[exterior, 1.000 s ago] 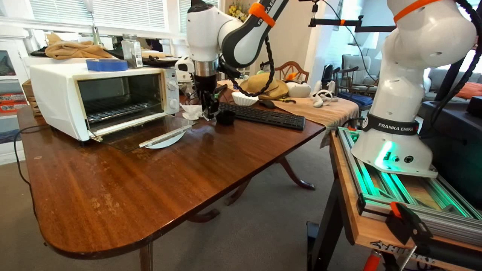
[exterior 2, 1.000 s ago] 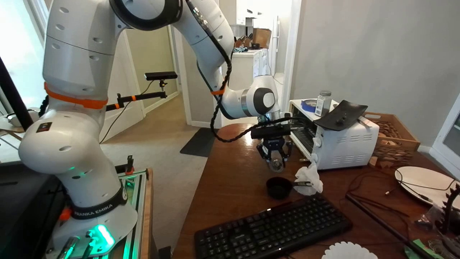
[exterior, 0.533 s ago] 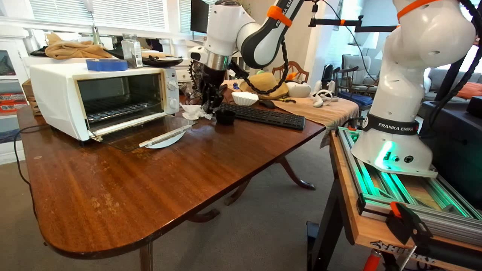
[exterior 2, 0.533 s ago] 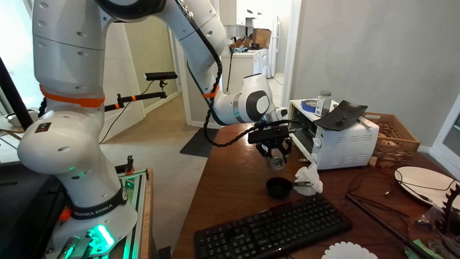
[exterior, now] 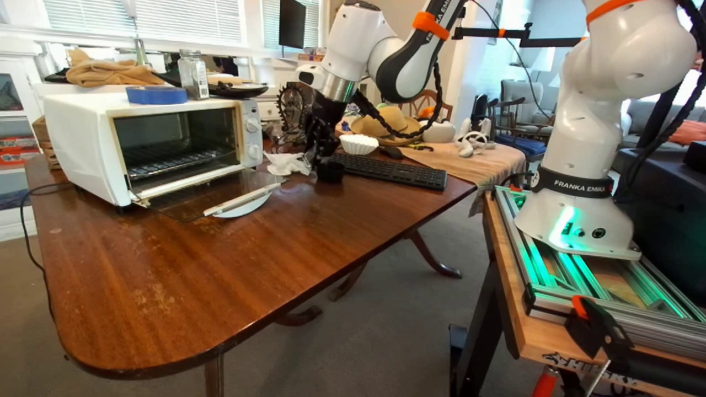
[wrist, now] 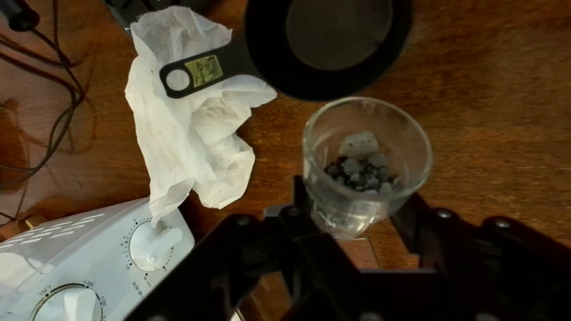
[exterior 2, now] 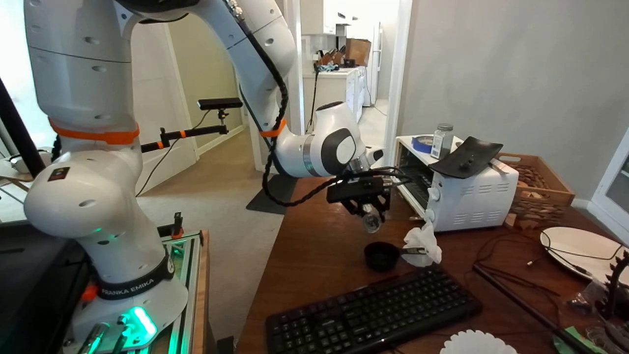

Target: Pour the contents in the cup into the black item

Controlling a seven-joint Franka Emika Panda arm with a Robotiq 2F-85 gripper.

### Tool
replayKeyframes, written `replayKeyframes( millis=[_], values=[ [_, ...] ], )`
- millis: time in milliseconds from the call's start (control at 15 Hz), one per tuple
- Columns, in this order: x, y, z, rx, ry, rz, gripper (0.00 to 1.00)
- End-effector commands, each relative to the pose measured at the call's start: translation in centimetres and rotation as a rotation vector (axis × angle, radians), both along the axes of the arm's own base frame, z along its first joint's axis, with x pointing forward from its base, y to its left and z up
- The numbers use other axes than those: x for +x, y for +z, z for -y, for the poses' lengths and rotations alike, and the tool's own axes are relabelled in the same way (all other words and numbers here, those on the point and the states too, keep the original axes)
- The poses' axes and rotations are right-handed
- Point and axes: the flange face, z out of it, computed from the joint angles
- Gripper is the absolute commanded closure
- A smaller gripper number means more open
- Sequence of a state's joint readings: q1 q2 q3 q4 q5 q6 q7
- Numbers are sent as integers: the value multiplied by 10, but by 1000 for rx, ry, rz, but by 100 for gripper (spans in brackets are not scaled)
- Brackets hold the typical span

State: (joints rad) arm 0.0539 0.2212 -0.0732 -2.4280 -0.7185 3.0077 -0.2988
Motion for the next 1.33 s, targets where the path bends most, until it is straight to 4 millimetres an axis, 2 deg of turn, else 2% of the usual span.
replayKeyframes(
  millis=[0,200,267,533,600,1267],
  values=[
    [-20,0,10,21,-3,17,77],
    [-21,-5,16,3,12,-14,77],
    [-14,-8,14,8,-7,-9,52],
    [-15,-8,14,4,3,-11,52],
    [-15,-8,14,4,3,-11,77],
    [-14,-9,34,44,5,36,77]
  ],
)
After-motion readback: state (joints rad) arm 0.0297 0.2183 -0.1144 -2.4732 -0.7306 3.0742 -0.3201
